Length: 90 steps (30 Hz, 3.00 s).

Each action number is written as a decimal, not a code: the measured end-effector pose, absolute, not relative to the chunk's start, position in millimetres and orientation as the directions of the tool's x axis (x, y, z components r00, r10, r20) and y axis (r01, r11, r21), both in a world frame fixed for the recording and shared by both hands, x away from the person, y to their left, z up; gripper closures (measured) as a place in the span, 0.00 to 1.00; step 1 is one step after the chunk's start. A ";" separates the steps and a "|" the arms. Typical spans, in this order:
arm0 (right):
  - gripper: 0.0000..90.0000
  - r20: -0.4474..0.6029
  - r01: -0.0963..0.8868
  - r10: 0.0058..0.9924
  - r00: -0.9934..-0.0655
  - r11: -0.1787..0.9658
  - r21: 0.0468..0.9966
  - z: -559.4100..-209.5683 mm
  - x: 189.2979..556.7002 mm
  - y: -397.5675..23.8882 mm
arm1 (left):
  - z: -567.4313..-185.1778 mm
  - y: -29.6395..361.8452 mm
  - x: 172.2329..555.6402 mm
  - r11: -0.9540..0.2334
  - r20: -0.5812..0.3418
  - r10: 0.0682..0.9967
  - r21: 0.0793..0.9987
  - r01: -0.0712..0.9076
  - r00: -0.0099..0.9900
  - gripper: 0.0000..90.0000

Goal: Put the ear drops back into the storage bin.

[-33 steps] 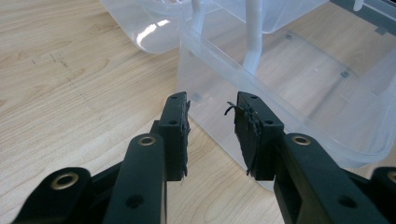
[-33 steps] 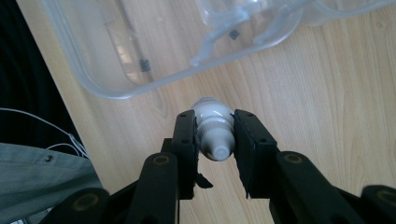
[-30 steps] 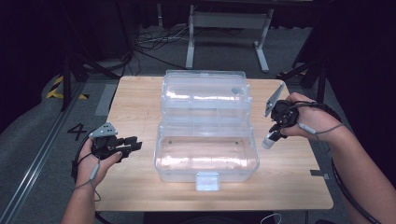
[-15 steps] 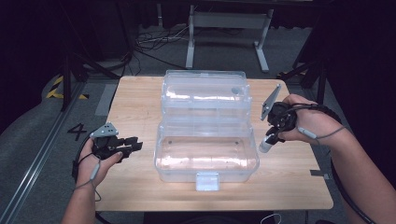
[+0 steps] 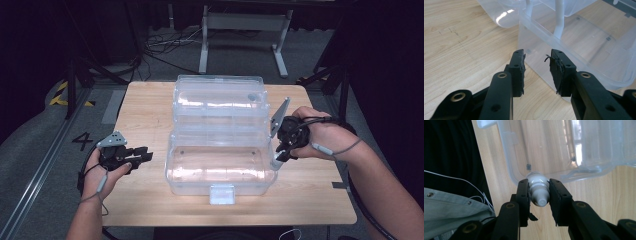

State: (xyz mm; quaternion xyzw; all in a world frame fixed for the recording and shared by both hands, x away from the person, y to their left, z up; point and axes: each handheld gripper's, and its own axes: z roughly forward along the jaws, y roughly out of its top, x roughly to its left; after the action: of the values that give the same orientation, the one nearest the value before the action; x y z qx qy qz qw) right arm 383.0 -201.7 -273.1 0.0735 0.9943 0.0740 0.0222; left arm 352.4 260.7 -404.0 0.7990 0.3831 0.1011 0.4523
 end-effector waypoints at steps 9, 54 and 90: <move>0.79 -0.032 0.099 0.103 -0.994 0.989 0.113 -286.0 382.6 -189.4 | -403.9 261.2 352.6 -0.296 -0.185 0.704 0.801 0.520 0.686 0.72; 0.79 -0.005 0.023 0.024 -1.000 0.999 0.034 -351.6 396.2 -165.3 | -404.4 263.1 351.7 -0.293 -0.188 0.708 0.799 0.525 0.681 0.72; 0.79 0.050 0.024 0.024 -0.998 1.000 -0.001 -389.4 401.0 -161.8 | -405.4 263.5 351.5 -0.293 -0.192 0.707 0.797 0.529 0.681 0.72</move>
State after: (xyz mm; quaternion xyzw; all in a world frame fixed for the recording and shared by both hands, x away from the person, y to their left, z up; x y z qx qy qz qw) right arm 401.0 -161.8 -389.4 0.0121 0.9996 -0.0004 -0.0250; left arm 351.5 263.5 -405.4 0.7979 0.3871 0.0987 0.4513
